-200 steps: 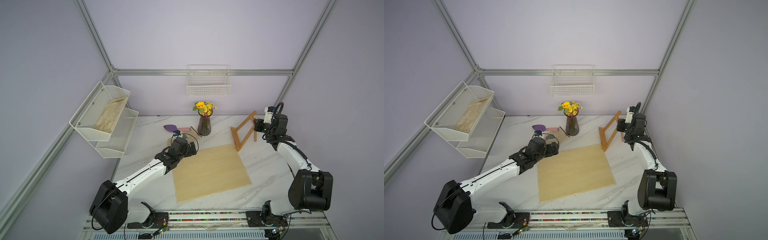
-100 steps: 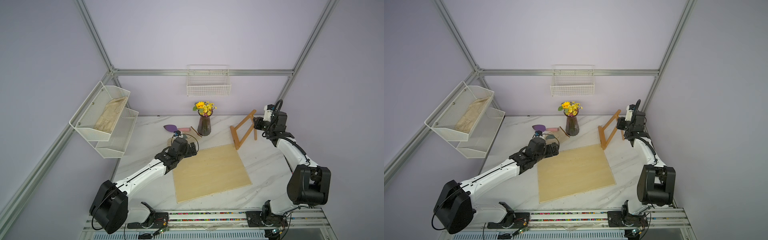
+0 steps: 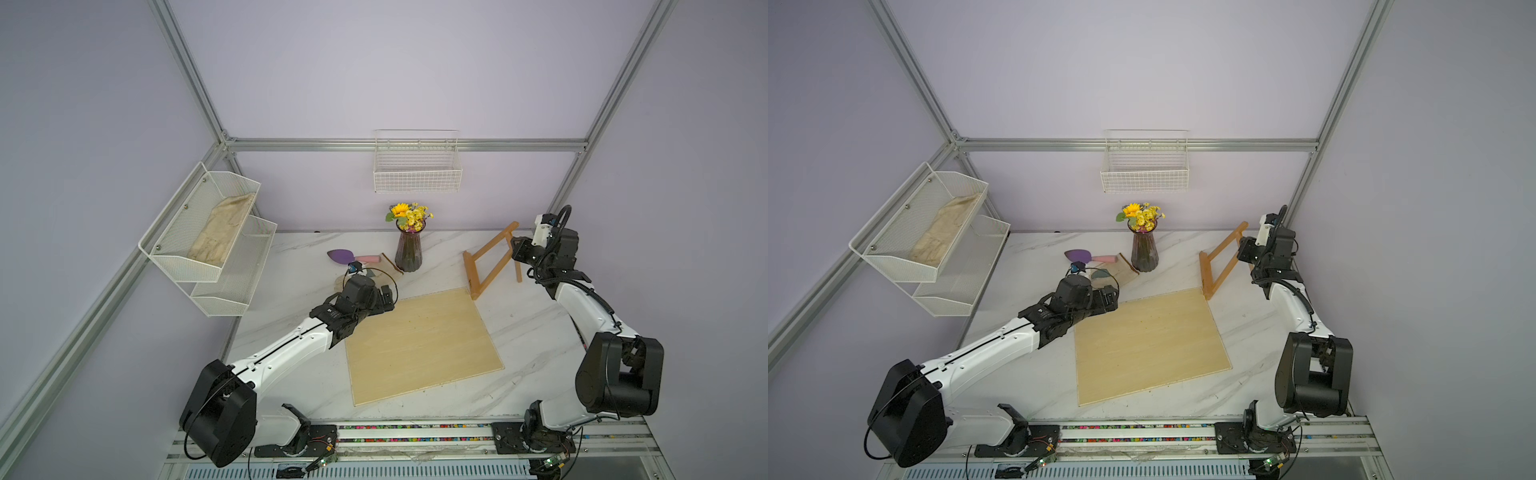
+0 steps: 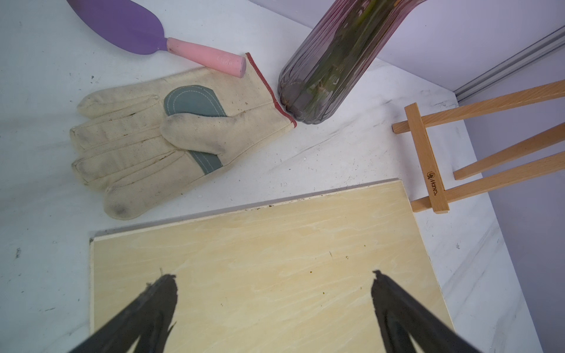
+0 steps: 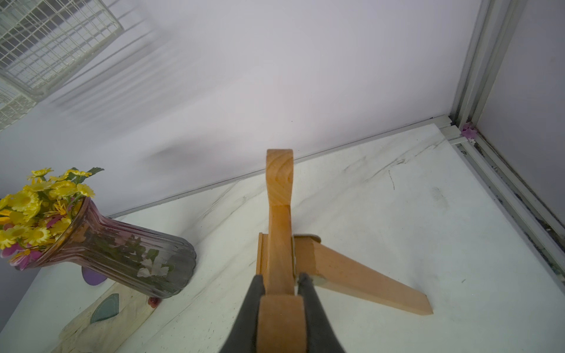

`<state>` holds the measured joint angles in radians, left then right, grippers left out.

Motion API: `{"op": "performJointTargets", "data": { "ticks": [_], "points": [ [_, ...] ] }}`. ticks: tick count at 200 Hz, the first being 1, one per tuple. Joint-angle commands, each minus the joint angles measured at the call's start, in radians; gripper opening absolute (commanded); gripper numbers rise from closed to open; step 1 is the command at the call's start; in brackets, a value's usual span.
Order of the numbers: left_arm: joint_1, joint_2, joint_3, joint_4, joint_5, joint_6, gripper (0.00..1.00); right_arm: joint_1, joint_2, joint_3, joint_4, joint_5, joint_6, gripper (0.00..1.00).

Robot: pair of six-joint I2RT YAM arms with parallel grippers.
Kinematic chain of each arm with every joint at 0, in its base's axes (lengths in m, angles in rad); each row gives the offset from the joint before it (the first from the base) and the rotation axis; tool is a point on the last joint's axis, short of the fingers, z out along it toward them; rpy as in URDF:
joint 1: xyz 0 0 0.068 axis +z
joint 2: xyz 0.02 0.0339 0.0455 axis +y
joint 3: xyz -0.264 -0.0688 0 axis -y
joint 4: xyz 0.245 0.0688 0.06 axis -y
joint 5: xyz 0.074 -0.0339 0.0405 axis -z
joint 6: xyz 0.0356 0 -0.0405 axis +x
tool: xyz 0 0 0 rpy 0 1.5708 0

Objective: Assemble the easel
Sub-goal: Place the easel at the center of the board.

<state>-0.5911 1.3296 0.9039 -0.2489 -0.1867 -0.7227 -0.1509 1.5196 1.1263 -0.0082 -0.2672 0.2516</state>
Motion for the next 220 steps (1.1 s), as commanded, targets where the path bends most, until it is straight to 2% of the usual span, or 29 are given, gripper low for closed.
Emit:
{"op": "performJointTargets", "data": {
  "ticks": [1, 19, 34, 49, 70, 84, 99, 127, 143, 172, 220],
  "points": [
    [0.006, 0.004, 0.008, 0.027, 0.009, -0.012, 1.00, 0.007, 0.008, -0.049, -0.141, 0.006, -0.004, 0.00],
    [0.005, 0.003, 0.012, 0.028, 0.012, -0.009, 1.00, 0.007, -0.005, -0.053, -0.139, 0.038, 0.000, 0.03],
    [0.005, 0.001, 0.013, 0.027, 0.012, -0.008, 1.00, 0.008, -0.034, -0.065, -0.122, 0.051, 0.009, 0.20],
    [0.005, 0.003, 0.015, 0.026, 0.012, -0.007, 1.00, 0.007, -0.052, -0.061, -0.125, 0.063, 0.017, 0.25],
    [0.005, 0.005, 0.021, 0.021, 0.019, -0.006, 1.00, 0.007, -0.070, -0.048, -0.144, 0.079, 0.027, 0.39],
    [0.005, 0.003, 0.025, 0.012, 0.025, -0.004, 1.00, 0.007, -0.096, -0.055, -0.144, 0.095, 0.060, 0.45],
    [0.005, 0.001, 0.031, -0.001, 0.034, -0.006, 1.00, 0.007, -0.133, -0.068, -0.144, 0.090, 0.088, 0.56],
    [0.005, -0.012, 0.030, -0.037, 0.059, -0.019, 1.00, 0.008, -0.201, -0.076, -0.222, 0.153, 0.166, 0.70],
    [0.005, -0.024, 0.023, -0.055, 0.078, -0.029, 1.00, 0.014, -0.219, -0.078, -0.280, 0.138, 0.189, 0.75],
    [0.004, -0.036, 0.018, -0.113, 0.121, -0.042, 1.00, 0.052, -0.254, -0.087, -0.387, 0.124, 0.211, 0.77],
    [-0.020, -0.063, -0.011, -0.201, 0.119, -0.081, 1.00, 0.213, -0.307, -0.135, -0.509, 0.164, 0.277, 0.81]
  ]
}}
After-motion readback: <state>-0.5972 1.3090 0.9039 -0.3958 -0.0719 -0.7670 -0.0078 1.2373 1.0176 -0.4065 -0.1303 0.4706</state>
